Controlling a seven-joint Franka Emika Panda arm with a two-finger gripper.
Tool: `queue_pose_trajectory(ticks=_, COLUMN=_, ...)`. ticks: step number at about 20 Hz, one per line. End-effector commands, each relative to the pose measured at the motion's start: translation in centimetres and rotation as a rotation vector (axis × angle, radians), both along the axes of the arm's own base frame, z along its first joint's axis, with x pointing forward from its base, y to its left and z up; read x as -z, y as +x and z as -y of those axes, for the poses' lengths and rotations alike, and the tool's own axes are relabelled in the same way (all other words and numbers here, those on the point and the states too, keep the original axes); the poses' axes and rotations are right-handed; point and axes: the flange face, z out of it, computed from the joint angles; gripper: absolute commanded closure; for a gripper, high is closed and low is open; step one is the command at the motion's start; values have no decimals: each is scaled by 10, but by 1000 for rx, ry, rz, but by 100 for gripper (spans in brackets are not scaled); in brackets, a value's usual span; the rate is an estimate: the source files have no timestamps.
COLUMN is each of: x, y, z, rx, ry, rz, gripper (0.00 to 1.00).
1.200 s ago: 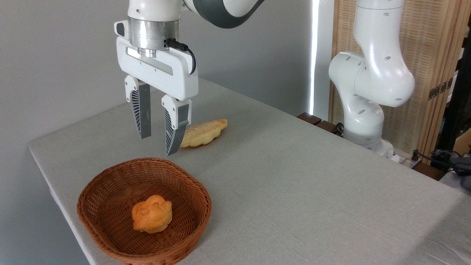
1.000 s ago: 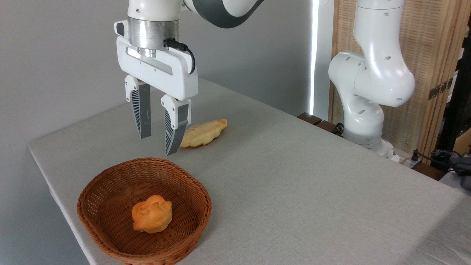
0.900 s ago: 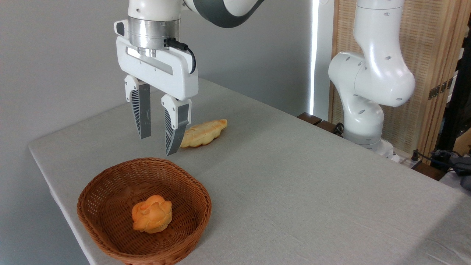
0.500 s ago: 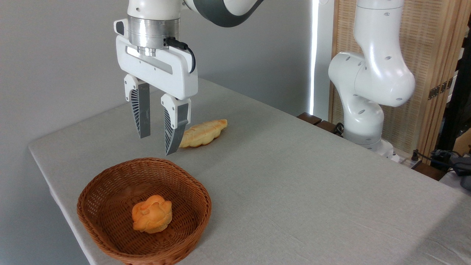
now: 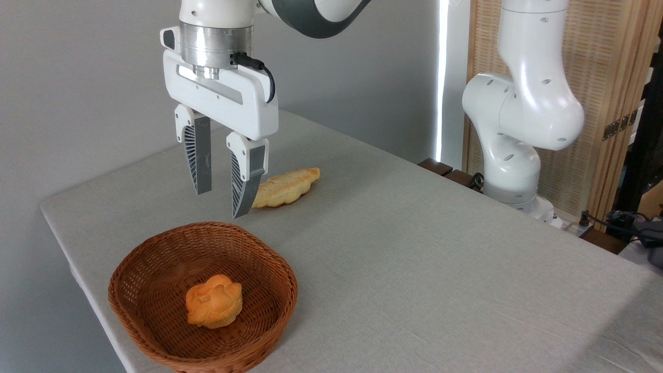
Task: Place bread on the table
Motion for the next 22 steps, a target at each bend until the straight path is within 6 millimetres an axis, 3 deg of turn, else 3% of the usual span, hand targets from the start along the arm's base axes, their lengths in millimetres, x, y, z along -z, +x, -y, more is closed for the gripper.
queue_pose_trajectory(ticks=1, x=-5, y=1, z=0, rx=11, ry=-15, rz=16, gripper=0)
queue_pose_trajectory(ticks=11, x=-2, y=5, z=2, rx=13, ry=-17, rz=33, gripper=0)
queue_pose_trajectory(ticks=19, x=9, y=25, z=10, rx=17, ry=-25, rz=124, gripper=0)
queue_pose_trajectory(ticks=22, x=25, y=34, z=10, rx=20, ry=-14, rz=115, gripper=0)
